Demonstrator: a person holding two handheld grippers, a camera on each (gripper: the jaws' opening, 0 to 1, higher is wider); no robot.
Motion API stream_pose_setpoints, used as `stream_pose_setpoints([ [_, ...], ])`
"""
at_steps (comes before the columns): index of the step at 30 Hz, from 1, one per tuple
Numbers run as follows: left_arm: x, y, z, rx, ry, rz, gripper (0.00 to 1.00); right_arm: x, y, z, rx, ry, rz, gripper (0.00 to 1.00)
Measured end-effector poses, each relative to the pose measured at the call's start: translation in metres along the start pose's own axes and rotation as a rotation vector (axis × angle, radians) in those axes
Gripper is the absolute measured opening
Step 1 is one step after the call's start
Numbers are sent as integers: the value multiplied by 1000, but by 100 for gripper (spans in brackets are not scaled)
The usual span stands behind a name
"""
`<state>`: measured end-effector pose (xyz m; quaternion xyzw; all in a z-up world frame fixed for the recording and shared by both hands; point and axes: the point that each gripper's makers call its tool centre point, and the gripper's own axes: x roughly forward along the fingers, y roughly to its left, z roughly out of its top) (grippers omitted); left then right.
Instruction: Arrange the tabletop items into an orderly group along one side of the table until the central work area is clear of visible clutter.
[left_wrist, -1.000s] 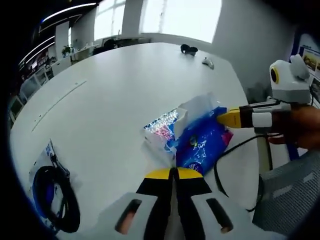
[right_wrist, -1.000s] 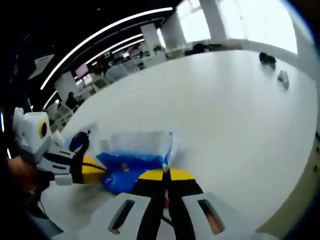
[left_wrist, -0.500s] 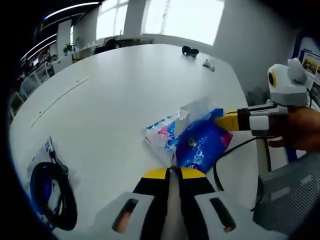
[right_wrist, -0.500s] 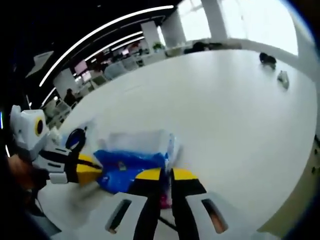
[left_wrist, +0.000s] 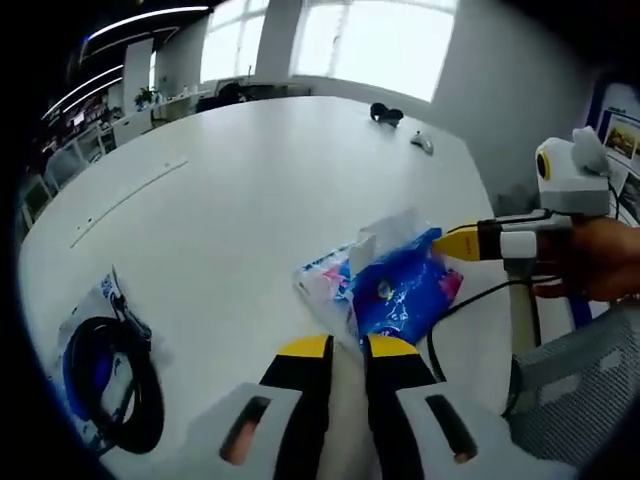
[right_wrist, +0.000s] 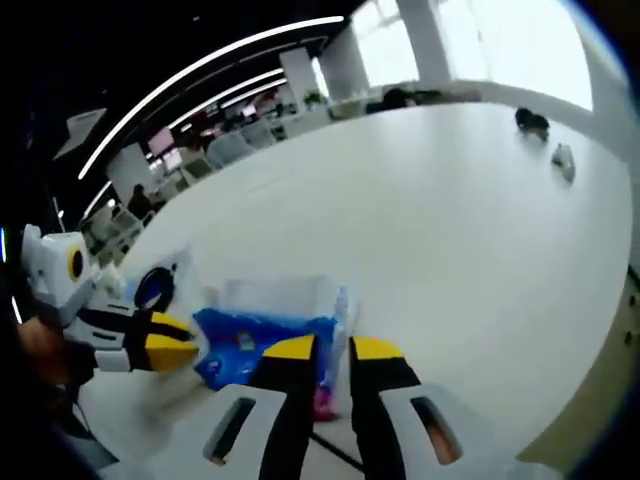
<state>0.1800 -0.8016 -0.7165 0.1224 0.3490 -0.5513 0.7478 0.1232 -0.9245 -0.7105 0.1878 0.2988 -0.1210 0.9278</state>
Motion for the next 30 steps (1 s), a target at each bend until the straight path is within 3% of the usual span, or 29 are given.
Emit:
stream_pose_setpoints([
  [8, -22, 18, 8, -54, -69, 43, 13, -9, 8, 14, -29, -26, 6, 19],
  [16, -48, 46, 1, -118, -115, 113, 14, -17, 16, 20, -61, -54, 5, 22],
  [22, -77, 71, -2, -203, -160, 167, 17, -13, 39, 25, -86, -63, 52, 26],
  [23, -84, 76, 3, -213, -197, 178, 18, -11, 43, 27, -93, -66, 65, 27],
  [30, -117, 100, 9, -232, -255, 236, 21, 0, 77, 40, -130, -79, 135, 34],
])
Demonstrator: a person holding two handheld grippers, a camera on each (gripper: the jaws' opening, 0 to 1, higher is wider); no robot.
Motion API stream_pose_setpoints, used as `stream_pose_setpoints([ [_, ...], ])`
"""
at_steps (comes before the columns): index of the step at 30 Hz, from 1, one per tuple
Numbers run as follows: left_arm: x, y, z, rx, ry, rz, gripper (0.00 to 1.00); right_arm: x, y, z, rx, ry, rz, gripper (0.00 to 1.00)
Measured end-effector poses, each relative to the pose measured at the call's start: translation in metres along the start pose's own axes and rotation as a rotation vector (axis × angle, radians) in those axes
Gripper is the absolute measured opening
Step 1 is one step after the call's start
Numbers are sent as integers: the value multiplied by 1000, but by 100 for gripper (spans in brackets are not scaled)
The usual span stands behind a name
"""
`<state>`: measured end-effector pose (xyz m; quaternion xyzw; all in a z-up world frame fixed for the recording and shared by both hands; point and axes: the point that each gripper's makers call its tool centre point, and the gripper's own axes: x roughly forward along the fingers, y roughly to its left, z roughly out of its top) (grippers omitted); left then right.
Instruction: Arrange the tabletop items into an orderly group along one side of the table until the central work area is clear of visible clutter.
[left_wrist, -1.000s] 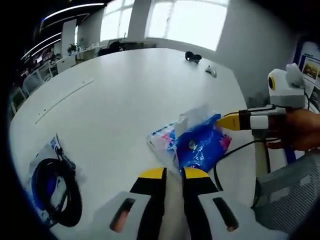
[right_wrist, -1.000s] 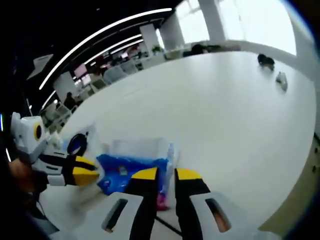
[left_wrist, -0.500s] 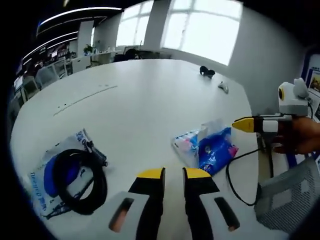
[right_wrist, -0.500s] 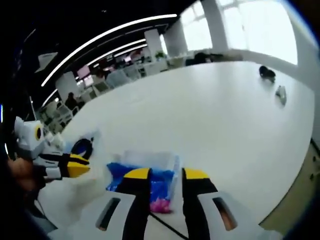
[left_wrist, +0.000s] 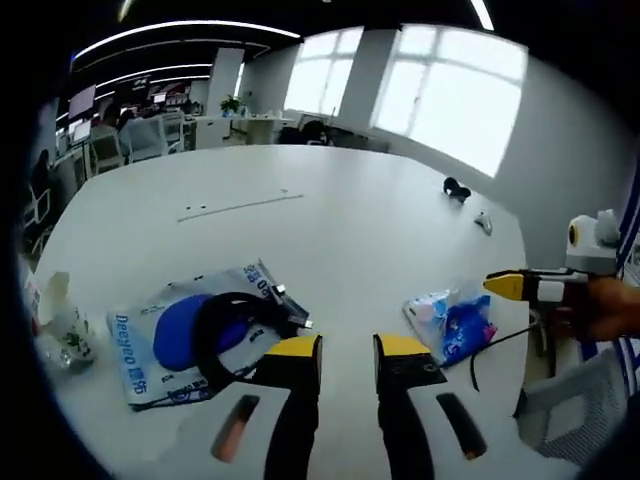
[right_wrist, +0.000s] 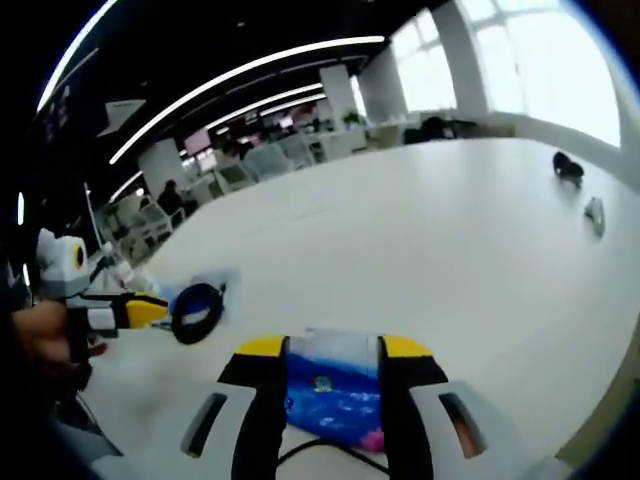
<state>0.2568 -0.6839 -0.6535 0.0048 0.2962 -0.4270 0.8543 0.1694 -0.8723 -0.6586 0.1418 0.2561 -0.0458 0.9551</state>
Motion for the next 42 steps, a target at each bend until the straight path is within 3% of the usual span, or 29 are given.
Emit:
stream_pose_setpoints([
  [11, -26, 36, 9, -60, -68, 89, 32, 21, 50, 12, -78, 14, 119, 42],
  [22, -42, 54, 13, -51, -104, 148, 54, 34, 78, 4, -116, 62, 196, 53],
  [35, -53, 59, 11, -34, -106, 178, 75, 41, 102, -2, -141, 103, 258, 64],
  [42, -56, 60, -3, -27, -77, 178, 84, 51, 117, -12, -159, 155, 295, 69],
])
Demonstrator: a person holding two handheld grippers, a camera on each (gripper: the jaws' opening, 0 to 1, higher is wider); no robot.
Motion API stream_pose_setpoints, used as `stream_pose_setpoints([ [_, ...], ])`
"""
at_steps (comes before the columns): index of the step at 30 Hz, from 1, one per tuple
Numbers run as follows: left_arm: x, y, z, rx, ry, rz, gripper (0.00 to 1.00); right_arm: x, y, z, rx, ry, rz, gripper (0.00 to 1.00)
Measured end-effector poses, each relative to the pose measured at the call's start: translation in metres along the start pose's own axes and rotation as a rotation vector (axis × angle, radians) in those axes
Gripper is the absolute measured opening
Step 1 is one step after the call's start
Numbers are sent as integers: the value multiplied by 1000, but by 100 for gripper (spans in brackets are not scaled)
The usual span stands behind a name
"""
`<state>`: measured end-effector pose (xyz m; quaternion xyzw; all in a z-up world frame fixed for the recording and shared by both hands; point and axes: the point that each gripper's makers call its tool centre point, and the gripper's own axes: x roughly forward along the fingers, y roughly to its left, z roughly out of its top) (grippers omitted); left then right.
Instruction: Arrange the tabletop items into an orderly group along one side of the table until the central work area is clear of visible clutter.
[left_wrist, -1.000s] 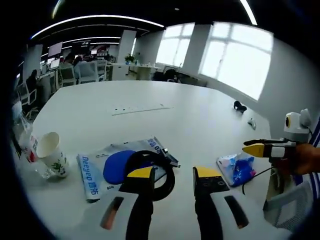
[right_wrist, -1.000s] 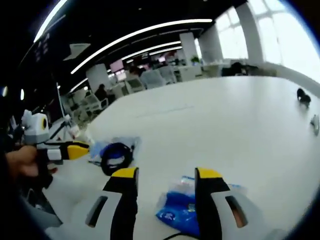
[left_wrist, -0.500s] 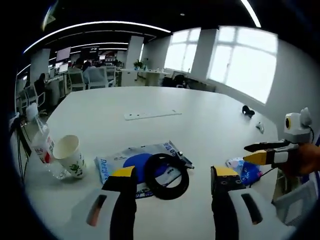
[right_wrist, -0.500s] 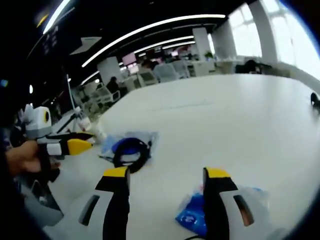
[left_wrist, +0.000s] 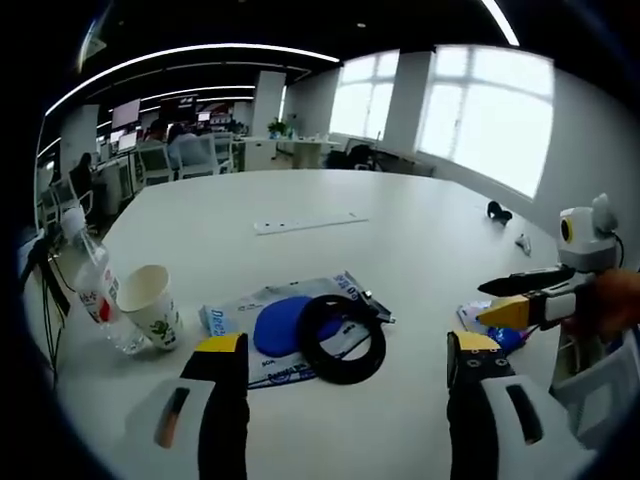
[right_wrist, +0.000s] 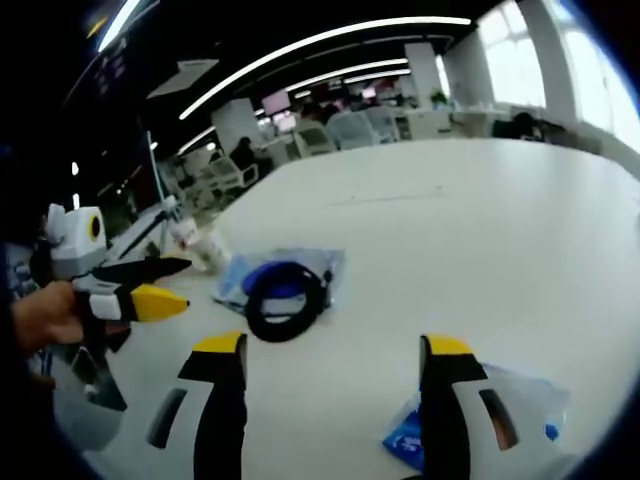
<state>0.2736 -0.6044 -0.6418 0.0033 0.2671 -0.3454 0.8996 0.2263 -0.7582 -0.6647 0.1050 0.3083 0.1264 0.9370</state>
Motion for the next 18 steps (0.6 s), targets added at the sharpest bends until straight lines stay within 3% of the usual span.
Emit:
stream_pose_setpoints([
  [12, -8, 25, -12, -22, 30, 31, 99, 27, 23, -9, -69, 105, 55, 83],
  [18, -9, 29, -11, -15, 36, 35, 100, 36, 26, -8, -100, 128, 67, 86],
])
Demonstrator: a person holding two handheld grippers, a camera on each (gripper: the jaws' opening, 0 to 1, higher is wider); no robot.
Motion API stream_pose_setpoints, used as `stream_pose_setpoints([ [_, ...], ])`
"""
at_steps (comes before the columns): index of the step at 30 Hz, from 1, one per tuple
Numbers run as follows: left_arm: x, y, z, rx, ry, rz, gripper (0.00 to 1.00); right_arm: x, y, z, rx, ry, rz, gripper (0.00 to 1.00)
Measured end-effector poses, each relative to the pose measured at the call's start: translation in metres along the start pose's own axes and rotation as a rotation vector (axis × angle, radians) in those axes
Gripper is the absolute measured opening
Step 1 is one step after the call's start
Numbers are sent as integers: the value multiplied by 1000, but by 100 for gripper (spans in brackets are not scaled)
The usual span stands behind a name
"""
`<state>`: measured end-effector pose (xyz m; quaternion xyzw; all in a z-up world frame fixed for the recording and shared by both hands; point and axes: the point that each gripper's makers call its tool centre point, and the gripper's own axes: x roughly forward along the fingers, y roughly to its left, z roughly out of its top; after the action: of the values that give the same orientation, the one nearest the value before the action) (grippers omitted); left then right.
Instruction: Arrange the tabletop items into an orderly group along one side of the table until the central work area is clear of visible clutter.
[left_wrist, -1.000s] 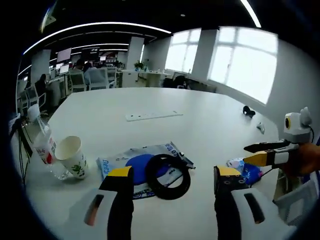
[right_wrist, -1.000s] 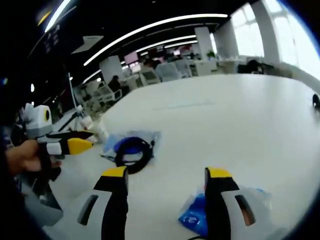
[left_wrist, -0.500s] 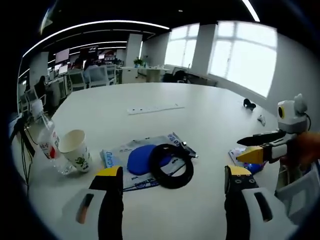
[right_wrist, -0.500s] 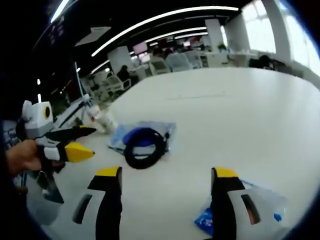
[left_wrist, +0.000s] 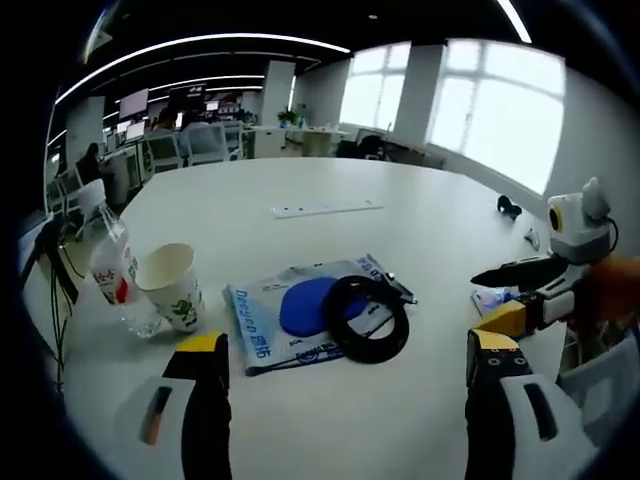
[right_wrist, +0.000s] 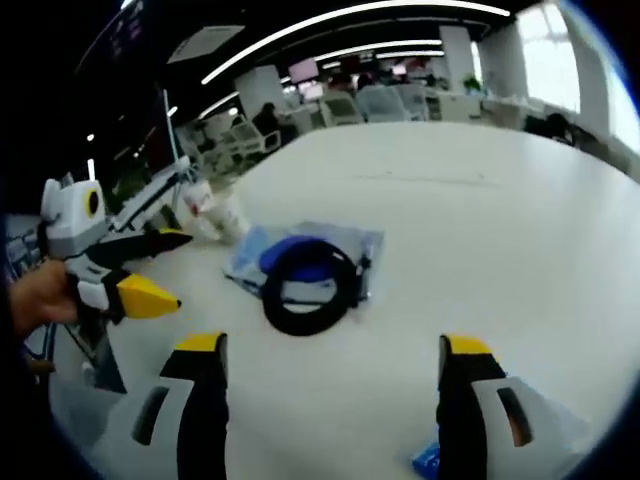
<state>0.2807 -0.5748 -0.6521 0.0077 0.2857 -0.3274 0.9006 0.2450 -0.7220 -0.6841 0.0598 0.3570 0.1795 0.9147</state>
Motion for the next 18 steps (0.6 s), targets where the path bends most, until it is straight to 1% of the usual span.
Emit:
stream_pose_setpoints([
  [5, 1, 4, -2, 21, 18, 4, 100, 7, -1, 2, 4, 13, 3, 87],
  [8, 5, 8, -4, 21, 30, 15, 100, 12, -3, 4, 9, 16, 2, 87],
  [11, 10, 9, -11, 42, 64, 26, 100, 17, -4, 5, 10, 20, 4, 87],
  [16, 18, 15, -16, 31, 86, 42, 100, 24, -7, 5, -3, 41, -2, 86],
  [18, 21, 14, -20, 42, 113, 39, 100, 26, -9, 7, 2, 39, -8, 85],
])
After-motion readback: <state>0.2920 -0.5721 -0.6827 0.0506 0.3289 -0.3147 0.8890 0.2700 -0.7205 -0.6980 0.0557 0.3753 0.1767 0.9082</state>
